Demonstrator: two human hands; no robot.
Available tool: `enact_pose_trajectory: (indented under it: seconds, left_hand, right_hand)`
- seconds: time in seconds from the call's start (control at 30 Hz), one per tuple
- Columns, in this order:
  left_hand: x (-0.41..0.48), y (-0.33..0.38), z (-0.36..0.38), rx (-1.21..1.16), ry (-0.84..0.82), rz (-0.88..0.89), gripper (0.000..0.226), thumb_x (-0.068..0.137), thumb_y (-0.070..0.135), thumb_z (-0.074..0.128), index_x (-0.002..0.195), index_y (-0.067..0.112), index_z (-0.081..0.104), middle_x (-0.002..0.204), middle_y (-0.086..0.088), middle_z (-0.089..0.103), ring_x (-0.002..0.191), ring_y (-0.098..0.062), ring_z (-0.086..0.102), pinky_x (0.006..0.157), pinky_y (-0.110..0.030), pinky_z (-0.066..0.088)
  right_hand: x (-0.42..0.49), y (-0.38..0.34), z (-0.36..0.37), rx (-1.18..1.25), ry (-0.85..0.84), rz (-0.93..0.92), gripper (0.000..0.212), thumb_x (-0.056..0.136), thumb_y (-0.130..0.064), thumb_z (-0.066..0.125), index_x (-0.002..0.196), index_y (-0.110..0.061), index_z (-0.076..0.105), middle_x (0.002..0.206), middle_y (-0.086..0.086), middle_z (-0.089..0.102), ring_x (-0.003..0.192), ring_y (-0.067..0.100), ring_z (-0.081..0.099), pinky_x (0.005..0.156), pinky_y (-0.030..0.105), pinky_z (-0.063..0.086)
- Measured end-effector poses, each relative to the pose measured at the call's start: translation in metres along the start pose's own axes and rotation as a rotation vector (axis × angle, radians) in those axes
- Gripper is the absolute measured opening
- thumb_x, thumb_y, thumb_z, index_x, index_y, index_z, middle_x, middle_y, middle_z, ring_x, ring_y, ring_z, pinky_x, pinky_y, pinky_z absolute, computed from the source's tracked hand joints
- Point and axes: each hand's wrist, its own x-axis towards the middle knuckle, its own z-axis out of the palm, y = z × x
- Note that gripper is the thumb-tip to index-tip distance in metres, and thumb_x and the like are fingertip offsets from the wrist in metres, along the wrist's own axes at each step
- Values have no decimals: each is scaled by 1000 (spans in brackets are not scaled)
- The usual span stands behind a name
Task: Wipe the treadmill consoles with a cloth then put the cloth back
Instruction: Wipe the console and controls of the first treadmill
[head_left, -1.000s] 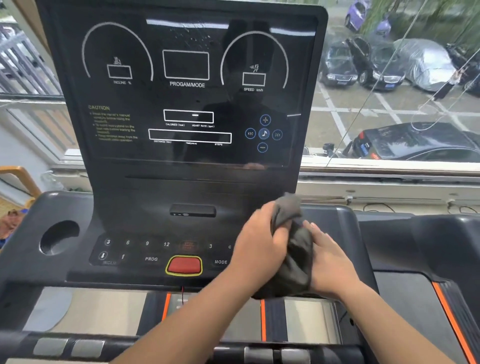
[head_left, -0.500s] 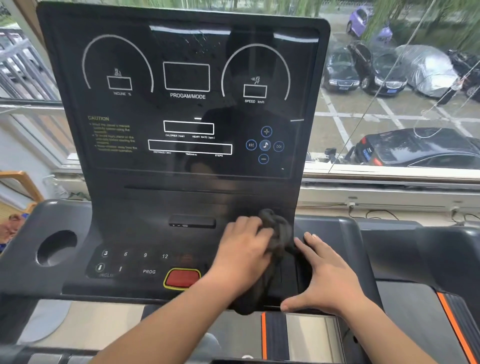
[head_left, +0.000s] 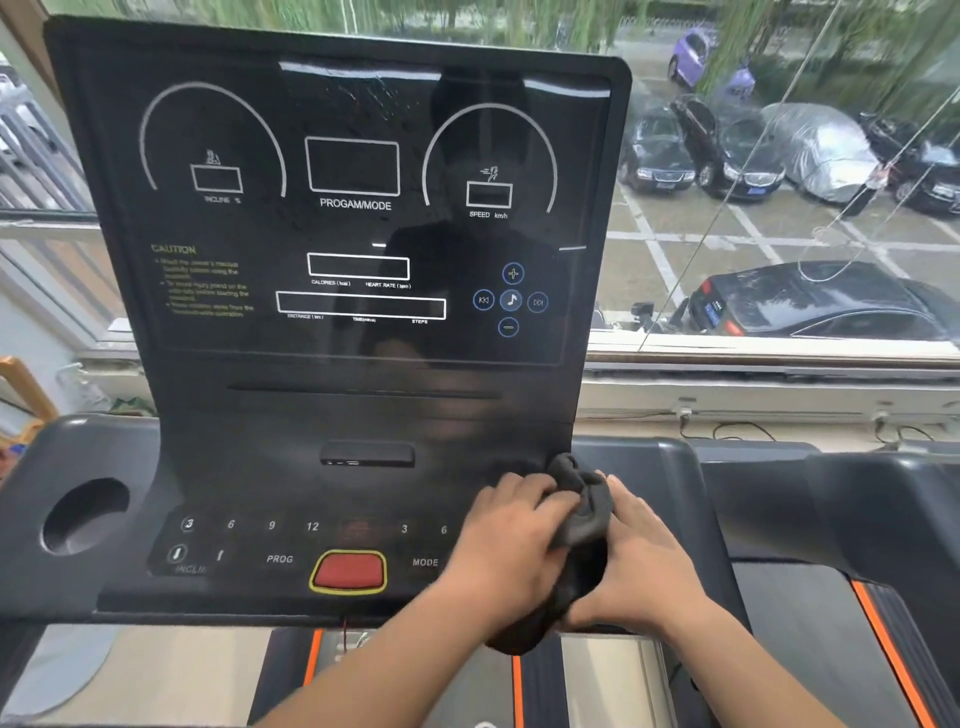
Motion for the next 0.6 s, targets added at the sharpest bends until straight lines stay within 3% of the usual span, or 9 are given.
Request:
enact_pose_trajectory:
  seconds: [0.13, 0.3, 0.4, 0.5, 0.6]
  left_hand:
    - [-9, -57, -29, 25, 65, -194, 43, 75, 36, 71, 116, 26, 63, 119, 1, 56, 100, -30, 56, 74, -44, 56]
    - [-12, -36, -12, 55, 114, -457, 56, 64, 30, 86, 114, 20, 61, 122, -10, 56, 96, -34, 59, 71, -44, 59]
    - [-5, -7, 3, 27, 139, -294, 58, 65, 37, 81, 117, 24, 58, 120, -5, 59, 93, -29, 61, 71, -43, 61]
    - [-2, -2, 1, -38, -37, -8, 46, 81, 38, 60, 125, 28, 57, 126, 1, 56, 101, -28, 56, 81, -44, 57]
    - [1, -33, -15, 26, -5, 5, 47, 84, 38, 60, 130, 30, 55, 130, 3, 53, 108, -28, 54, 85, -44, 54]
  right_hand:
    - [-2, 3, -1, -22, -90, 33, 151, 37, -92, 73, 163, -47, 3, 171, -21, -11, 157, 2, -15, 131, 32, 2]
    - [-3, 2, -4, -19, -84, 44, 151, 38, -89, 75, 163, -49, 0, 170, -23, -13, 156, 1, -16, 130, 31, -1]
    - [-2, 0, -4, -18, -72, 34, 150, 37, -89, 74, 163, -48, 5, 171, -23, -10, 157, 2, -13, 131, 31, 4]
    - [0, 0, -1, -12, -50, 26, 151, 36, -87, 75, 164, -44, 7, 171, -22, -5, 154, -5, -11, 130, 31, 6]
    - [0, -3, -5, -34, -65, 31, 151, 35, -90, 74, 163, -46, 7, 170, -24, -8, 143, -11, -17, 130, 29, 0]
